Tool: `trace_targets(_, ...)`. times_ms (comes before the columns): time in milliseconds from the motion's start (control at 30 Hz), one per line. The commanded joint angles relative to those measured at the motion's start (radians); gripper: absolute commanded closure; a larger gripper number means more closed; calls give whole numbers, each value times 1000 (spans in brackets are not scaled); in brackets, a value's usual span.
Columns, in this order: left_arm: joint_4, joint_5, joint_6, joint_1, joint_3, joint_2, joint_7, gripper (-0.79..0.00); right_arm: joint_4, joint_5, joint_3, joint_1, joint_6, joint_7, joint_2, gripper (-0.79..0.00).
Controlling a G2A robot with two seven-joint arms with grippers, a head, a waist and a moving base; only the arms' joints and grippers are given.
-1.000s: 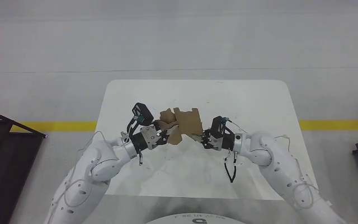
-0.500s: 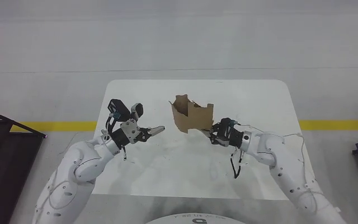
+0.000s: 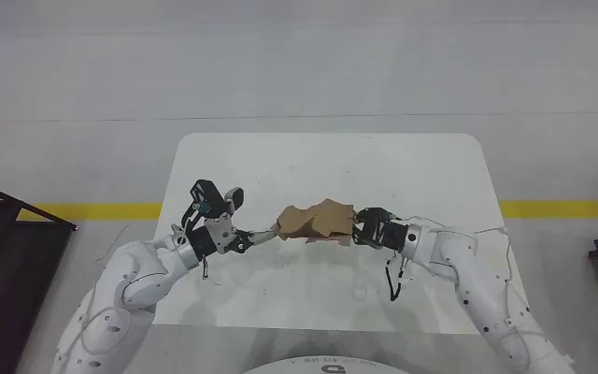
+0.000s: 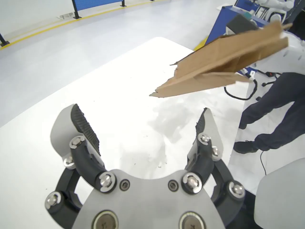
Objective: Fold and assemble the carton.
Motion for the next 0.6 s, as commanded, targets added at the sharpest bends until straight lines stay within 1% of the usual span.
trace_targets(0,-3,-5,-7,-5,16,0,-9,-785,11,42,-7,4,-2,16,-3,0)
trace_targets(133,-5,-14,-1,-18,42,-1,-21,-785,47,174,-28,21,-34,57,-11,0)
trace_targets(267,7,-15,18,-32,57,-2,-25,-785,79,308,-52,44,-47,130,-20,0)
trace_targets(333,13,-16,23,-38,58,-2,-25,-785,96,383,-63,55,-57,157,-24,0)
trace_targets(500,22,-18,38,-47,53,-1,-25,-785,125,491,-84,83,-56,252,-29,0)
trace_targets(567,25,-21,46,-47,49,-1,-23,-785,143,557,-96,85,-64,280,-31,0)
